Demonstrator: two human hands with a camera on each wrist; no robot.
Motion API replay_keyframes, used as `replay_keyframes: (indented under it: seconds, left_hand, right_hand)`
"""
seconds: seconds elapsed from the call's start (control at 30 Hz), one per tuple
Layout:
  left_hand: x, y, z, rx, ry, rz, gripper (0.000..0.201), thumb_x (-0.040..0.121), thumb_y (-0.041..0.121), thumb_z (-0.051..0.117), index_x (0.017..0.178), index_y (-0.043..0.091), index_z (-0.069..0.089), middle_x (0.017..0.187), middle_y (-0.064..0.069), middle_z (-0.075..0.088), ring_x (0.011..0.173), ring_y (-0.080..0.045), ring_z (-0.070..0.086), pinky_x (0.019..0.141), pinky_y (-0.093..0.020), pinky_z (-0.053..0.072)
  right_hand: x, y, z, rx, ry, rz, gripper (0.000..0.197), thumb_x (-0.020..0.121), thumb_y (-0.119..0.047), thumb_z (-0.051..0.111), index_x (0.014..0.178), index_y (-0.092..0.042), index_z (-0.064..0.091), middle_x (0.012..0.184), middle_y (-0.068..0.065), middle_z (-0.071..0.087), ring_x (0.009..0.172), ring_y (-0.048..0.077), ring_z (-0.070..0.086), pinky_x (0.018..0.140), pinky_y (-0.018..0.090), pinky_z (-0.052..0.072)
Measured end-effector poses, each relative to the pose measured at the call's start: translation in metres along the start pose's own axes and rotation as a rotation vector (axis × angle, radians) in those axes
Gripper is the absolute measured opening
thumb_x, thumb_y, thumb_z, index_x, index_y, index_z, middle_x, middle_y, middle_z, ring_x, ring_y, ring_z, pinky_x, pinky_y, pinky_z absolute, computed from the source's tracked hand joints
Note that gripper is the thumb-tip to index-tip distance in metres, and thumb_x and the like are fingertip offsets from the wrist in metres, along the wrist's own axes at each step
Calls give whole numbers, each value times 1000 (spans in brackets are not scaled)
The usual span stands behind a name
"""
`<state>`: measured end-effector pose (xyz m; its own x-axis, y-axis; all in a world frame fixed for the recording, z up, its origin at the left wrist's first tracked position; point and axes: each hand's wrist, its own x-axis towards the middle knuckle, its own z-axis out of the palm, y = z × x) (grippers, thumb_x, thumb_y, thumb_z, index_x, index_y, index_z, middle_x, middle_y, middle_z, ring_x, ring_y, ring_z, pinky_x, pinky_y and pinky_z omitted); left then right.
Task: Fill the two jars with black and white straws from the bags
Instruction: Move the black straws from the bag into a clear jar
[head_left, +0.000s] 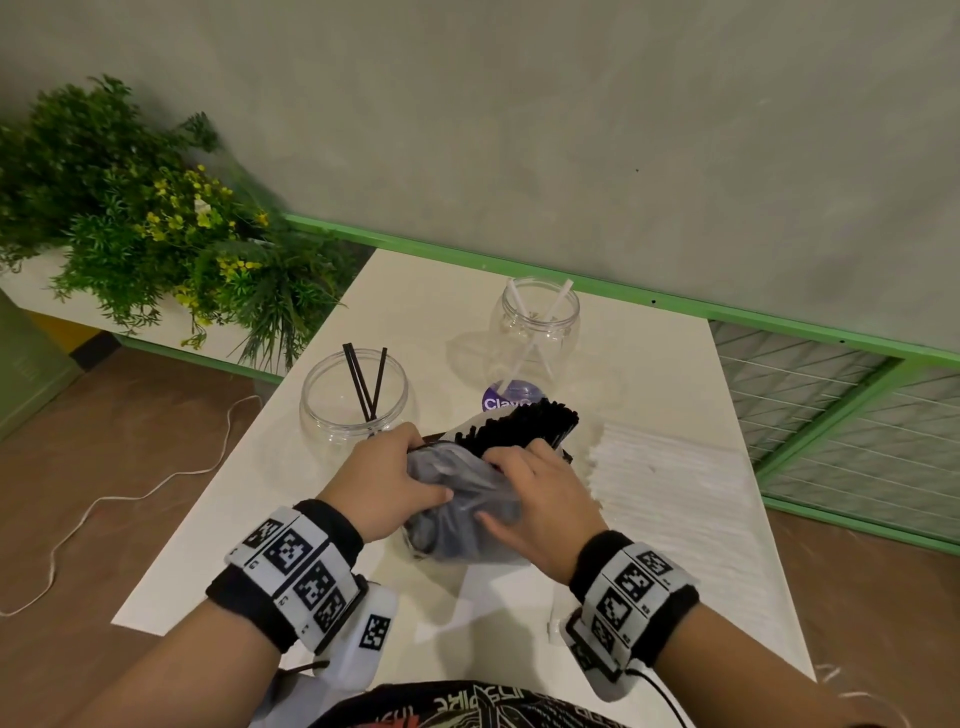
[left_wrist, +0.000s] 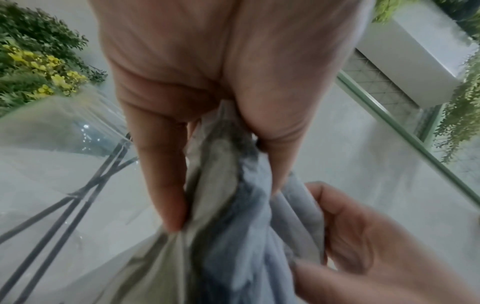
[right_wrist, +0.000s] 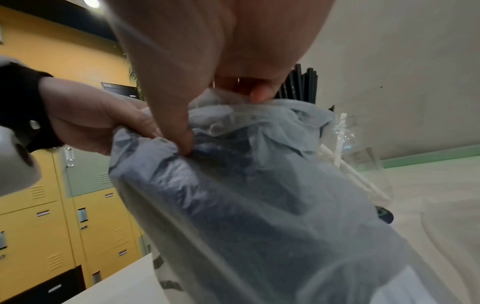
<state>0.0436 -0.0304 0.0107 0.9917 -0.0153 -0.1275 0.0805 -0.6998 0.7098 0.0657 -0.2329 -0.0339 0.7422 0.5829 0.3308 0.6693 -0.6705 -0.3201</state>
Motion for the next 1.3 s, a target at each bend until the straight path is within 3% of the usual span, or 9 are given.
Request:
replay_keyframes:
  seconds: [0.13,0.3,0.4,0.57,0.73,0.87,0.97,1.07,1.3]
  left_hand:
    - [-4,2,4,-91,79,1,36,69,21,81,85,20,49,78,5,58,71,-6,55,55,-16,34]
    - [-3,-1,3,-127,162,-18,35,69,13,80,76,22,46,71,4,55,65,-5,50,52,-11,35]
    - [-2,-2,-1,-317,101,-43,31,74,1,73,81,21,50,72,3,57,64,-9,51,52,-9,37]
    - [0,-5,-6,-579,40,-70,33,80,-15,53,83,18,52,80,-9,56,64,-24,50,57,-32,46]
    - [3,3,-4,-528,99,-94,18,77,0,60,73,16,54,69,3,55,62,-14,50,60,-30,40]
    - [6,4,0,-404,155,-91,22,77,14,74,73,15,52,74,2,60,69,-10,56,63,-23,40]
    - [6,5,1,-251,153,-42,26,72,6,72,78,20,50,86,-2,62,76,-12,56,61,-19,38]
    - [5,8,1,-269,123,-35,26,68,7,68,81,22,50,87,-5,59,74,-17,54,63,-27,41]
    - [-1,11,3,-291,126,-22,23,75,-2,63,85,16,52,84,4,58,70,-5,51,54,-9,35]
  right_hand:
    - [-1,-10,6,67,65,21,14,75,-17,50,81,-22,39,70,-3,50,68,12,34,61,27,29]
    - [-10,-15,11,148,-31,20,16,86,-18,47,101,-17,52,88,1,53,73,20,50,64,30,41]
    - [-18,-11,11,222,-58,14,26,90,-18,46,114,-14,56,101,2,56,83,18,53,75,21,42]
    - [-20,-14,4,306,-45,-2,29,91,-20,50,117,-17,63,104,2,58,90,13,54,81,13,40]
    - [-21,-13,2,326,-130,50,35,89,-16,40,110,-16,68,108,1,52,93,11,52,84,8,35]
    - [-7,-9,-10,269,5,281,26,90,-6,52,111,-13,65,109,0,57,90,15,58,81,22,46]
    - [13,-5,-19,158,-141,368,38,87,-27,64,124,-17,57,114,-1,57,101,16,57,87,30,48]
    - [21,-9,-17,43,-271,336,52,83,-42,66,129,-21,52,118,-2,57,108,19,53,89,35,47]
    - [21,-21,-2,102,-347,415,50,75,-37,69,120,-24,52,113,-7,55,110,21,41,91,37,37]
